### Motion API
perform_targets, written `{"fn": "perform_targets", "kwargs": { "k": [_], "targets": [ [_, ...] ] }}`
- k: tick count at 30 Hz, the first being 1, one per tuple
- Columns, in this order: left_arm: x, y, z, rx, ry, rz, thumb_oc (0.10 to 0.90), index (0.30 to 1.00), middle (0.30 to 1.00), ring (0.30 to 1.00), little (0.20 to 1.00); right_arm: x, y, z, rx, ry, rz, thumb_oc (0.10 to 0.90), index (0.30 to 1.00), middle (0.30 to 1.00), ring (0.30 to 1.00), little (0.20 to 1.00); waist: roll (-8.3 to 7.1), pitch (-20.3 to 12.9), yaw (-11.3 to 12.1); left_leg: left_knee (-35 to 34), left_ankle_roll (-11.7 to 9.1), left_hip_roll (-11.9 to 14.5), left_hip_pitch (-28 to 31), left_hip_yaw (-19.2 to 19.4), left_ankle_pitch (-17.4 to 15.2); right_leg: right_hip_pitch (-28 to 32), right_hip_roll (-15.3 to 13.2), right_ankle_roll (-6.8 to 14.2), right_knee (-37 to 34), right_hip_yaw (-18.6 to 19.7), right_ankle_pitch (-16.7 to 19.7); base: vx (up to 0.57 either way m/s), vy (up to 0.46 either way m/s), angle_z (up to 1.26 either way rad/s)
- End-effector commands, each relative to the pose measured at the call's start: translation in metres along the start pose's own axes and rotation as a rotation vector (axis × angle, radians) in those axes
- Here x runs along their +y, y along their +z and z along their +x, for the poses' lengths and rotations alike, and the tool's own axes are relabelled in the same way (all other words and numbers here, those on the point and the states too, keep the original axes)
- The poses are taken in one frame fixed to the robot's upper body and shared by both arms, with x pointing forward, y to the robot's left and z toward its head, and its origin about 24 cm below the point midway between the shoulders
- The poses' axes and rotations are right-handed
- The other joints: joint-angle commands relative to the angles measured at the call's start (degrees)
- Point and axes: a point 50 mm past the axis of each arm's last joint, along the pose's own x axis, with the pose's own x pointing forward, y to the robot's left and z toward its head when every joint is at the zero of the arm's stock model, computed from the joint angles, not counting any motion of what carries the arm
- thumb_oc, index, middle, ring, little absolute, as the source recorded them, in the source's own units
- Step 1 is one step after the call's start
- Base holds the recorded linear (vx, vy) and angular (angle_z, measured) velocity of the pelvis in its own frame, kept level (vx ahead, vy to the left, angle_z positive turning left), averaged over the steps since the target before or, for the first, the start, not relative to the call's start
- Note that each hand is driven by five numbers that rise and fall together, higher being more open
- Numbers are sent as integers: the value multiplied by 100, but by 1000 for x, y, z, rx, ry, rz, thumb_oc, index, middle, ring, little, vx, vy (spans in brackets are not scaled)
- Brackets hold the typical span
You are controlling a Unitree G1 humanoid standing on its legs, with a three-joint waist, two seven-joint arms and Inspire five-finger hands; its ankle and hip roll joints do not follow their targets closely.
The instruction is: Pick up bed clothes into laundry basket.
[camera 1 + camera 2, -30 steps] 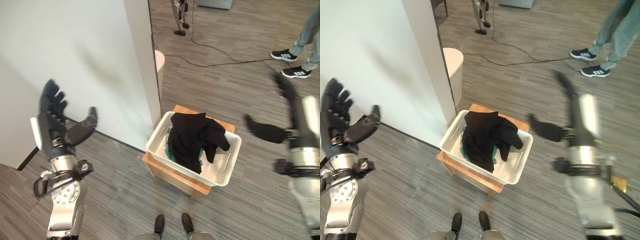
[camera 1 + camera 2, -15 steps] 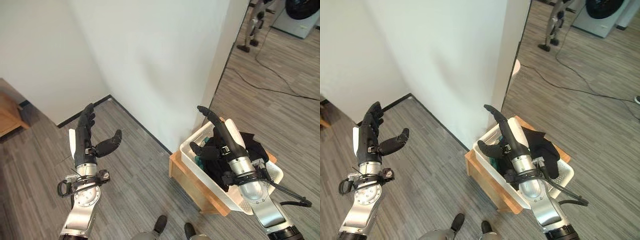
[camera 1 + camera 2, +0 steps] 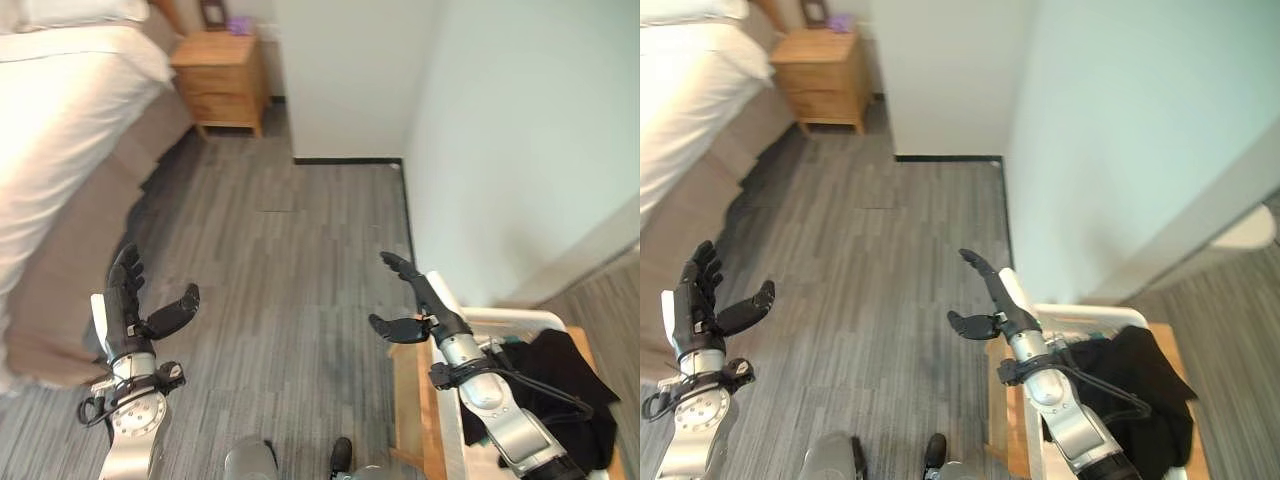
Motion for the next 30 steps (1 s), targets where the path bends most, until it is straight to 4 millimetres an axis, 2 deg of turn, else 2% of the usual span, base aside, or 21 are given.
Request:
{"fn": "perform_targets", "kwargs": {
  "k": [1,2,3,4,5,6,8,9,10,12,13,15,16,18,20,21,22,24,27,30],
  "targets": [
    [-8,40,13,-201,-100,-16,800,900,900,900,900,-21,14,12,-106,-138,64,800,900,900,900,900,286,-767,-477,-2407,568,-131,1022,135,36,-842,-517,872,750,-297,-777,-336,144,312],
    [-8,39,11,-194,-109,-11,800,900,900,900,900,-23,11,9,-91,-148,59,800,900,900,900,900,331,-839,-557,-2987,661,-280,1206,233,-139,-870,-623,983,788,-432,-682,-219,186,338],
    [-7,38,10,-188,-112,-2,800,900,900,900,900,-22,9,7,-81,-143,56,800,900,900,900,900,360,-858,-571,-3376,748,-467,1281,199,-373,-918,-681,1043,838,-472,-585,-182,240,351],
    [-8,37,10,-186,-114,0,800,900,900,900,900,-23,9,8,-81,-145,52,800,900,900,900,900,395,-873,-581,-3695,890,-659,1345,68,-459,-1026,-741,1122,1006,-497,-492,-255,293,249],
    [-12,42,13,-206,-128,-8,800,900,900,900,900,-23,12,13,-92,-155,60,800,900,900,900,900,384,-820,-557,-4105,1097,-917,1299,-148,-370,-1276,-923,1289,1457,-487,-324,-184,246,137],
    [-12,42,13,-207,-129,-8,800,900,900,900,900,-23,12,13,-93,-156,60,800,900,900,900,900,372,-818,-565,-4138,1119,-946,1298,-162,-354,-1297,-959,1311,1489,-489,-322,-199,263,30],
    [-15,48,14,-239,-138,5,800,900,900,900,900,-19,20,17,-124,-156,81,800,900,900,900,900,292,-719,-468,-4564,1333,-1260,1315,-446,-253,-1507,-1092,1555,2060,-168,-305,-141,145,56],
    [-17,51,15,-251,-138,-2,800,900,900,900,900,-17,22,18,-134,-147,81,800,900,900,900,900,230,-663,-465,-4616,1378,-1343,1294,-640,-228,-1594,-1128,1746,2244,187,-172,-231,13,78],
    [-23,54,15,-266,-146,-33,800,900,900,900,900,-14,24,23,-144,-142,71,800,900,900,900,900,122,-547,-488,-4645,1441,-1464,1086,-955,-38,-1782,-949,1899,2282,1135,108,-245,-27,103],
    [-29,61,16,-291,-165,-75,800,900,900,900,900,-16,29,26,-164,-149,58,800,900,900,900,900,100,-519,-448,-4659,1456,-1568,872,-1388,94,-1833,-610,1964,2155,2253,14,-180,-42,169],
    [-39,69,16,-321,-215,-126,800,900,900,900,900,-24,31,26,-177,-174,43,800,900,900,900,900,78,-541,-548,-4659,1472,-1716,679,-1945,138,-1656,-303,1924,1830,3297,-201,-45,-44,145],
    [-49,71,16,-325,-257,-164,800,900,900,900,900,-28,32,27,-186,-176,57,800,900,900,900,900,21,-620,-724,-4659,1475,-1851,545,-2255,201,-1574,26,1871,1606,4131,-137,-20,-52,205],
    [-53,70,15,-311,-288,-200,800,900,900,900,900,-30,36,32,-202,-169,100,800,900,900,900,900,-37,-696,-727,-4659,1473,-1961,423,-2489,260,-1392,152,1734,1247,4472,-230,-13,-114,242],
    [-56,63,16,-274,-296,-196,800,900,900,900,900,-33,45,41,-237,-155,117,800,900,900,900,900,-82,-788,-710,-4659,1416,-1981,387,-2685,311,-1260,144,1718,990,4499,-139,53,-184,170],
    [-48,42,10,-173,-268,-192,800,900,900,900,900,-37,57,51,-281,-127,96,800,900,900,900,900,-99,-958,-587,-4659,1386,-1948,358,-2587,365,-840,16,1703,397,4560,-61,91,-176,68],
    [-48,41,9,-172,-268,-192,800,900,900,900,900,-36,57,51,-280,-126,96,800,900,900,900,900,-99,-958,-587,-4659,1388,-1951,370,-2582,361,-811,7,1704,356,4564,-44,49,-146,-46],
    [-42,30,4,-117,-249,-171,800,900,900,900,900,-33,61,54,-292,-106,102,800,900,900,900,900,-85,-985,-467,-4659,1358,-1884,361,-2558,379,-647,-73,1705,175,4560,-33,-43,-154,-75],
    [-39,26,4,-90,-241,-187,800,900,900,900,900,-31,53,51,-251,-99,103,800,900,900,900,900,-130,-942,-408,-4647,1260,-1741,286,-2584,414,-562,-80,1633,91,4478,-126,-88,-149,-56],
    [-42,29,5,-96,-256,-184,800,900,900,900,900,-31,49,49,-233,-114,103,800,900,900,900,900,-136,-893,-427,-4604,1220,-1692,222,-2659,484,-553,-100,1575,169,4238,-198,-51,-40,22],
    [-39,23,4,-70,-261,-155,800,900,900,900,900,-30,44,46,-208,-122,120,800,900,900,900,900,-150,-962,-533,-4652,1217,-1658,284,-2618,484,-487,-189,1567,221,3937,-237,20,-9,61]
  ]
}}
